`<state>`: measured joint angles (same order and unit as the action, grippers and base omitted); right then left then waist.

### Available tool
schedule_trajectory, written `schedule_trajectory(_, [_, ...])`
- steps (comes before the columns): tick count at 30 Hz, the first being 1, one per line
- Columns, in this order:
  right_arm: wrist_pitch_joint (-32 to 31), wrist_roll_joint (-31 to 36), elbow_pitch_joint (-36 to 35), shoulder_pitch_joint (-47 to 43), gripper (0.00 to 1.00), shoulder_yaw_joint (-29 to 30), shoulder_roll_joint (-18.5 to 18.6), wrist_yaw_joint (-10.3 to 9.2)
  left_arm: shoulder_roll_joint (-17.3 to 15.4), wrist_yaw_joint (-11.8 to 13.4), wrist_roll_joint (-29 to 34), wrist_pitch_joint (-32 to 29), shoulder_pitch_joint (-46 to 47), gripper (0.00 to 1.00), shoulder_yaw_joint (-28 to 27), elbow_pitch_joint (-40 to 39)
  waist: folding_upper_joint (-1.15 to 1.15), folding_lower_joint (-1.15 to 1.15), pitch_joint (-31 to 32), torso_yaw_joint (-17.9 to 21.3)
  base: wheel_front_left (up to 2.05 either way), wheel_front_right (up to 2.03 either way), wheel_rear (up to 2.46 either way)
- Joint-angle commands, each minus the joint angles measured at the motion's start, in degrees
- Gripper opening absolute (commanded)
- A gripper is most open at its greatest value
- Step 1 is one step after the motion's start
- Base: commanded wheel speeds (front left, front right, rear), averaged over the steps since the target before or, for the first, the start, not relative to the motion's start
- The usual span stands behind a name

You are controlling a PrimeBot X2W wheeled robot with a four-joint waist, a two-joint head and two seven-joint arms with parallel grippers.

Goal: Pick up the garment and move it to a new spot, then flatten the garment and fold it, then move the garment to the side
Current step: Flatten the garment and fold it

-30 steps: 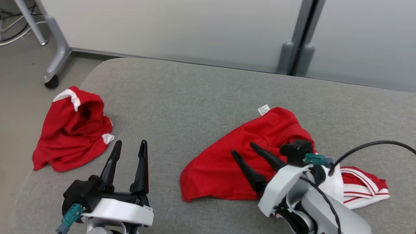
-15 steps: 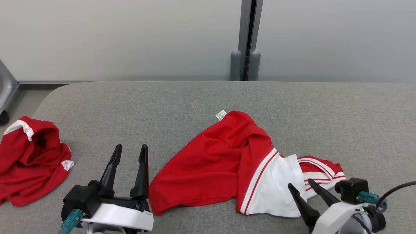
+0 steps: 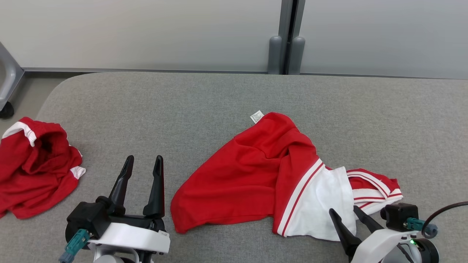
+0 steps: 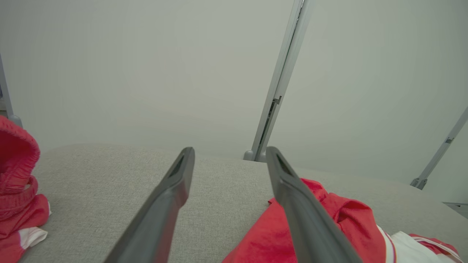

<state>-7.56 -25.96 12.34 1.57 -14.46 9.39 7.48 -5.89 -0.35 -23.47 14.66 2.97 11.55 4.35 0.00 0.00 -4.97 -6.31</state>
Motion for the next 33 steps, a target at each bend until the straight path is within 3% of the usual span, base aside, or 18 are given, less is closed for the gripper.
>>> schedule_trajectory(1, [-0.24,0.87,-0.22,0.67,1.0,0.8,-0.41,0.02,-0.16,0.42,-0.22,0.16,1.06,1.0,-0.12,0.13,0.0,0.0,-0.36,-0.5,0.0,0.0,0.0])
schedule_trajectory(13, [-1.34,3.38,3.32,2.44,1.0,4.47,-2.76,0.03,-0.22,0.4,-0.52,0.3,1.53,1.0,0.08,0.72,0.0,0.0,-0.78,-1.8,0.0,0.0,0.0])
schedule_trajectory(15, [-1.57,2.94,3.77,2.6,0.49,4.05,-3.02,0.03,-0.23,0.4,-0.54,0.32,1.67,1.0,0.12,0.77,0.0,0.0,-0.91,-1.95,0.0,0.0,0.0])
schedule_trajectory(16, [-1.56,2.98,3.94,2.67,0.17,3.99,-3.02,0.03,-0.21,0.39,-0.55,0.33,1.74,1.0,0.19,0.79,0.0,0.0,-0.94,-2.02,0.0,0.0,0.0])
schedule_trajectory(17, [-1.44,3.03,4.05,2.76,0.0,3.93,-3.03,0.03,-0.21,0.41,-0.55,0.35,1.76,1.0,0.21,0.81,0.0,0.0,-0.94,-2.09,0.0,0.0,0.0])
schedule_trajectory(21, [-0.33,3.81,2.4,2.98,0.0,3.56,-2.77,0.03,-0.27,0.32,-0.57,0.39,1.59,1.0,0.29,0.86,0.0,0.0,-0.82,-2.3,0.0,0.0,0.0])
schedule_trajectory(26, [-0.8,3.96,-4.89,4.15,0.0,4.99,-0.97,0.03,-0.32,0.41,-0.61,0.37,1.38,1.0,0.49,0.74,0.0,0.0,-0.84,-2.64,0.0,0.0,0.0])
schedule_trajectory(30, [-3.47,4.03,-9.4,9.13,0.0,6.72,2.39,0.02,-0.05,0.41,-0.56,0.4,2.16,1.0,1.0,0.4,0.0,0.0,-2.27,-3.29,0.0,0.0,0.0])
schedule_trajectory(33, [-5.79,2.48,-8.76,14.84,0.0,7.98,5.05,0.03,0.28,0.03,-0.66,0.43,3.01,1.0,1.66,0.33,0.0,0.0,-4.16,-4.55,0.0,0.0,0.0])
